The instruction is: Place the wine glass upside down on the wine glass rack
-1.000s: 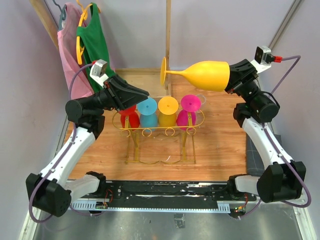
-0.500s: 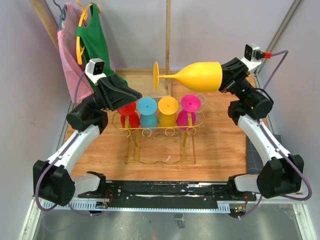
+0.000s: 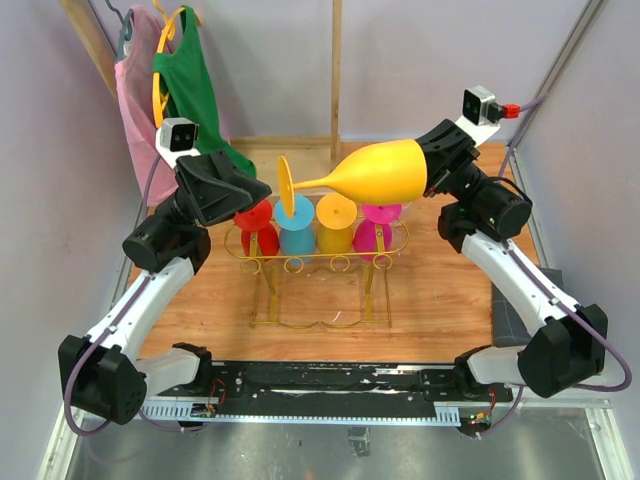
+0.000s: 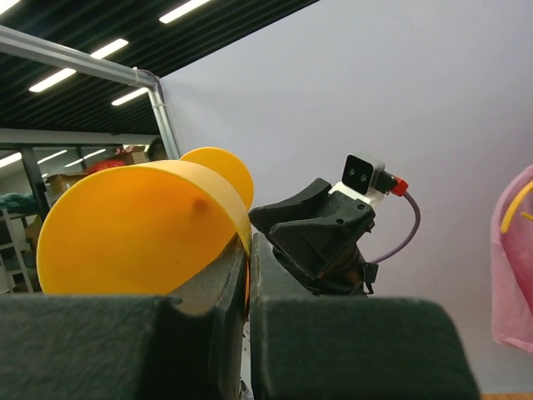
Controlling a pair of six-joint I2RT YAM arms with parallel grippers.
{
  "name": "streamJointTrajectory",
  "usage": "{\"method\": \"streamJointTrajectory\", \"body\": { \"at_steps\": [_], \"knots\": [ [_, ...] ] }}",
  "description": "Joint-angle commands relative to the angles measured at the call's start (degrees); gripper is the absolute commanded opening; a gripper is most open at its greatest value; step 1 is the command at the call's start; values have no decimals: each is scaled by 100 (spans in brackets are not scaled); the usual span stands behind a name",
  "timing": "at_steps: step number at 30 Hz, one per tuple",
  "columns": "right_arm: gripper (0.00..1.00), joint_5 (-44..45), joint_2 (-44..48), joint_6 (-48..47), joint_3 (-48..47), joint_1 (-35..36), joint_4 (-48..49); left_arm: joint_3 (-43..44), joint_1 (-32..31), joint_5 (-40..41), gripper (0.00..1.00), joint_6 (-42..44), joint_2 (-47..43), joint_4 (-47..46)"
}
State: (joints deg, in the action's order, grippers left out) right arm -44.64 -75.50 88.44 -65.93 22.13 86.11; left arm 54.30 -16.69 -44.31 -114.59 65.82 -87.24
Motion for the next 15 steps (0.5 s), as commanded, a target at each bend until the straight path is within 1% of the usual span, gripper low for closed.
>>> {"method": "streamJointTrajectory", "body": {
  "at_steps": [1,7,15],
  "knots": [
    [4,-21,-70,-290,-277,378,110,11,27,183,45,-189,-195,-1435],
    [4,-37,-364,-555,-440,878,-26,-14,25,260,44,-282,-306,-1424],
    [4,-10,-752,-644,-717,1167,-15,-110,26,315,41,-458,-527,-1434]
  ]
}}
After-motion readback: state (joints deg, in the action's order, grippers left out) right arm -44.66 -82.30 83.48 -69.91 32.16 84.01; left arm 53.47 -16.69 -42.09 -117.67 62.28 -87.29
